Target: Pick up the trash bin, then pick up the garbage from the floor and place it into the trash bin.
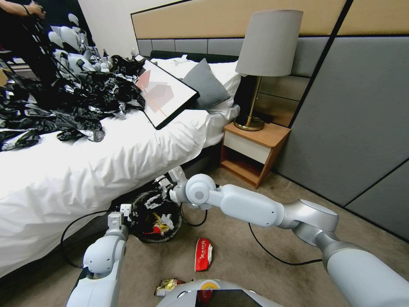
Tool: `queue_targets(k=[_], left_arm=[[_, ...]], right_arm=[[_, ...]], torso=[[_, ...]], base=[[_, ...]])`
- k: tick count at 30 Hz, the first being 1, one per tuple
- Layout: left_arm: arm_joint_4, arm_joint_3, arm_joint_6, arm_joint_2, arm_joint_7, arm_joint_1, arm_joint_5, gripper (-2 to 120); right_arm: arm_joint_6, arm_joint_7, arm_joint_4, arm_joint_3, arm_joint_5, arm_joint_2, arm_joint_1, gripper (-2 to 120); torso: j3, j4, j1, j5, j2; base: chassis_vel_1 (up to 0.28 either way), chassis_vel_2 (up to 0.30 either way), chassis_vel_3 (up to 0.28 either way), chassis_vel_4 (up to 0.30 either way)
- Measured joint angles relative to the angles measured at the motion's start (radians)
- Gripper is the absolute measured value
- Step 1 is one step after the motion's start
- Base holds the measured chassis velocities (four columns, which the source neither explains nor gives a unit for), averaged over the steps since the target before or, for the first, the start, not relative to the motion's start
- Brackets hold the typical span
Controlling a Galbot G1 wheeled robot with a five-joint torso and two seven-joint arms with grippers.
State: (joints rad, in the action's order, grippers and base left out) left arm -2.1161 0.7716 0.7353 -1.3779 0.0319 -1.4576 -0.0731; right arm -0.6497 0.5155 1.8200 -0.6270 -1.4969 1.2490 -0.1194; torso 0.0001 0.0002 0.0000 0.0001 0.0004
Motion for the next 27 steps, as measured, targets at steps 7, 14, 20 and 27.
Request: queue_targets(k=[7,14,20,27], left_arm=[[-0.027,0.006,0.000,0.006,0.001,-0.002,-0.008,0],[-0.049,0.007,0.000,0.012,0.014,-0.002,-0.014,0],[-0.050,0.006,0.000,0.012,0.014,-0.007,-0.018,0],[-0.046,0.002,0.000,0.011,0.011,-0.009,-0.021,0]], right_arm=[[0.127,-0.009,0.030,0.155,0.251,-0.125,0.038,100],[0.260,-0.051,0.050,0.415,0.511,-0.322,-0.115,100],[0.371,-0.176,0.044,0.780,0.893,-0.358,-0.573,100],[0.496,-0.253,0.029,1.008,1.159,-0.237,-0.947,100]], torso=[[0.000,0.0002,0.000,0.0005,0.000],[0.000,-0.0008,0.000,0.0002,0.000],[0.000,-0.0003,0.000,0.0005,0.000],[0.000,-0.0007,0.000,-0.0008,0.000]], base=[[0.000,0.000,0.000,0.000],[0.000,0.000,0.000,0.000],[0.000,0.000,0.000,0.000],[0.000,0.000,0.000,0.000]])
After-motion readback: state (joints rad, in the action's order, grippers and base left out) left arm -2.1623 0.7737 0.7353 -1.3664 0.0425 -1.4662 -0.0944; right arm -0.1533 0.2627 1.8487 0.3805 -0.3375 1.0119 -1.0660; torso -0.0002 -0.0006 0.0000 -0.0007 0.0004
